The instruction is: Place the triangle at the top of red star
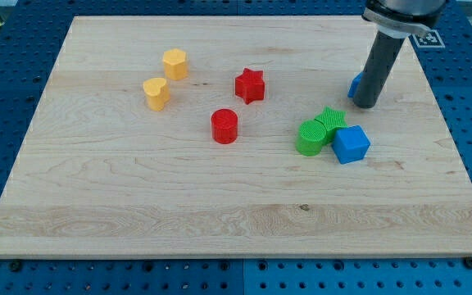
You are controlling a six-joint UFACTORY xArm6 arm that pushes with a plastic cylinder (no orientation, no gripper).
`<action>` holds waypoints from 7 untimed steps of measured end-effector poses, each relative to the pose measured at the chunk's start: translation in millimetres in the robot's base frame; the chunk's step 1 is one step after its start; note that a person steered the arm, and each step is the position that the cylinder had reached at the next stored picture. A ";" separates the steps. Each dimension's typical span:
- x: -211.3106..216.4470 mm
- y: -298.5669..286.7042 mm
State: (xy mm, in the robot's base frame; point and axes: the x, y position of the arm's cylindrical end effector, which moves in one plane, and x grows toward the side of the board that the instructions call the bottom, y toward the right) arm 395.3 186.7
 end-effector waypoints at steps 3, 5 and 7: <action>-19.8 88.0; -30.4 54.2; -42.2 -31.5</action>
State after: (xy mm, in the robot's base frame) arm 353.1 155.2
